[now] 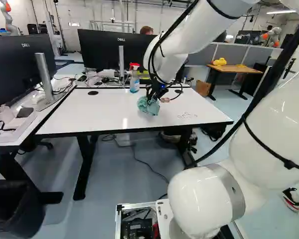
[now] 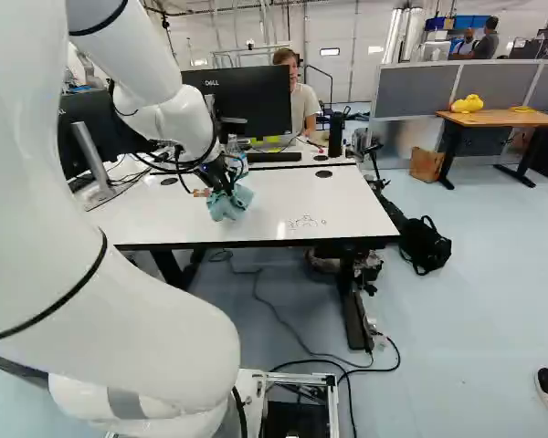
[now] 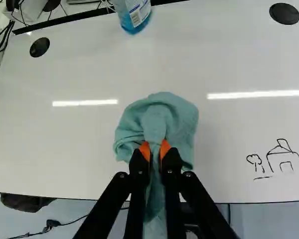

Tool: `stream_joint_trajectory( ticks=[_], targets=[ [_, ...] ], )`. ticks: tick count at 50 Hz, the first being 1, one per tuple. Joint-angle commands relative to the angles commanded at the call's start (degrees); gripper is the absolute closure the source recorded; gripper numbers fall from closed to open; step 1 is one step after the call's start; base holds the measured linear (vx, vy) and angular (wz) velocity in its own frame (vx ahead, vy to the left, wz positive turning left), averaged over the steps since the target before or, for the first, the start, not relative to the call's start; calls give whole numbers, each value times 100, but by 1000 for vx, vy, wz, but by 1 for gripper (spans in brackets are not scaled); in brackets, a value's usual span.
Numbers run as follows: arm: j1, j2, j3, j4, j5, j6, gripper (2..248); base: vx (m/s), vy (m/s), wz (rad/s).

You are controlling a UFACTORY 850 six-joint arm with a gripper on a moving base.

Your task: Clean the table with the green towel

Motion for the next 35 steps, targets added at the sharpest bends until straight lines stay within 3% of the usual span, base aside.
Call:
stream_joint_trajectory(
  ticks=[35],
  targets=[
    [-793,-62,-57,0,0,0,208,0,0,0]
  ],
)
